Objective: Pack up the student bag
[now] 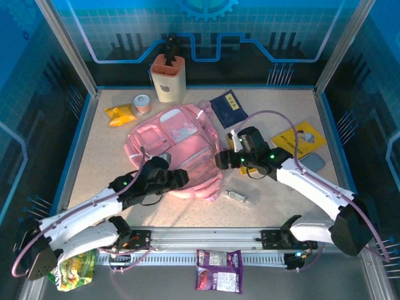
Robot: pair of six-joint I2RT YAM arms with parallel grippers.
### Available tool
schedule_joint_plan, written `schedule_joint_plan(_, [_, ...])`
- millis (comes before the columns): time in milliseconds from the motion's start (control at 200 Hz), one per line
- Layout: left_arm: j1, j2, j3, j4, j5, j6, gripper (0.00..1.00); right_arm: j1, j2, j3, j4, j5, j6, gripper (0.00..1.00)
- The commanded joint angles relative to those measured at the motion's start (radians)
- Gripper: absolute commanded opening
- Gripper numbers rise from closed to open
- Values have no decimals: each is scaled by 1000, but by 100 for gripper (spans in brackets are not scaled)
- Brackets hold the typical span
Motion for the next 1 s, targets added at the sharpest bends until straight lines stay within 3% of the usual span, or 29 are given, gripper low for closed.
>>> schedule_joint_plan(0, [-61,105,94,150,-68,-34,56,-90,-20,-23,-62,-56,55,85])
schedule_joint_plan(335, [-150,562,419,257,-44,-18,56,-366,13,-118,-6,-89,159,83])
schedule_joint_plan(620, [-194,914,692,295,-52,-115,55,-576,81,-171,89,-151,164,83])
schedule_joint_plan(770, [-192,1034,769,315,-59,-111,53,-617,138,-172,145,-187,171,84])
schedule_joint_plan(991, [-185,1119,837,176,-139,-122,53,-626,268,-125,184,-223,195,85])
